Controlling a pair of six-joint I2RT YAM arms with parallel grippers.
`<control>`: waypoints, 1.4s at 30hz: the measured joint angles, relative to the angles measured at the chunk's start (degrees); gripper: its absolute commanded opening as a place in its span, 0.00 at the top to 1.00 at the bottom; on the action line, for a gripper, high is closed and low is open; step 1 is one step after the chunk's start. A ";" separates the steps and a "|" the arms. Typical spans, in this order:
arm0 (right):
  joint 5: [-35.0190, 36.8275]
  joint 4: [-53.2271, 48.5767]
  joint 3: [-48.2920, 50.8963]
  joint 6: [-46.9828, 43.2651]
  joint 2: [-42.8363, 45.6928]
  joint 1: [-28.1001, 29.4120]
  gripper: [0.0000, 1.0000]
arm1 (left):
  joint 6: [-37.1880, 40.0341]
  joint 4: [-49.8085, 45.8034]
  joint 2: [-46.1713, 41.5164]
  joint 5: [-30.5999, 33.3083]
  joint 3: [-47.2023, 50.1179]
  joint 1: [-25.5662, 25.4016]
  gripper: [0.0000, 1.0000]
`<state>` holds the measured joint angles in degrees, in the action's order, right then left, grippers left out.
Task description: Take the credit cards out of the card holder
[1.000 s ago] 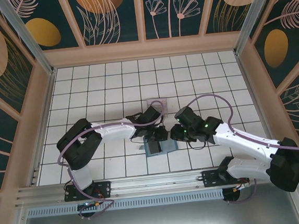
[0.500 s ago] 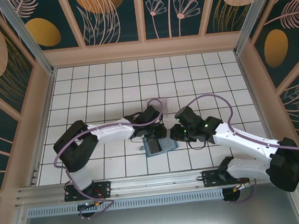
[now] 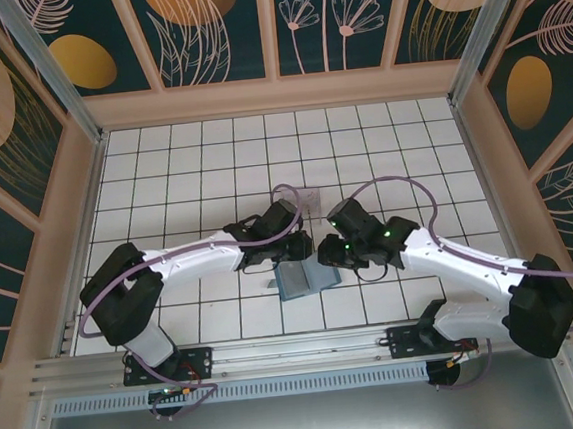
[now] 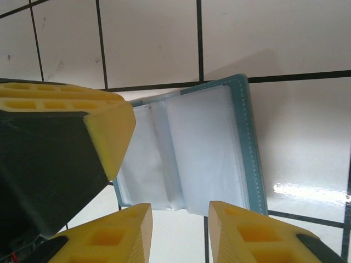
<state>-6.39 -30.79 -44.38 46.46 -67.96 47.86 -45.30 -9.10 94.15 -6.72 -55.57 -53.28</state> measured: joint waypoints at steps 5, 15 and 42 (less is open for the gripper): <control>-2.32 1.05 -2.27 -0.07 -3.61 0.92 0.66 | -0.33 -0.20 -2.43 1.22 3.91 0.00 0.82; -6.32 4.52 -8.13 -1.99 -12.28 4.24 0.66 | -3.34 -0.26 -10.75 3.78 10.38 0.13 0.82; -13.70 13.51 -2.08 -5.68 -23.80 2.97 0.67 | -8.83 -0.66 -11.98 -2.71 14.99 -0.33 0.80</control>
<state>-20.10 -17.28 -46.46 40.77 -91.77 50.83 -54.13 -9.76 82.17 -9.43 -40.58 -53.60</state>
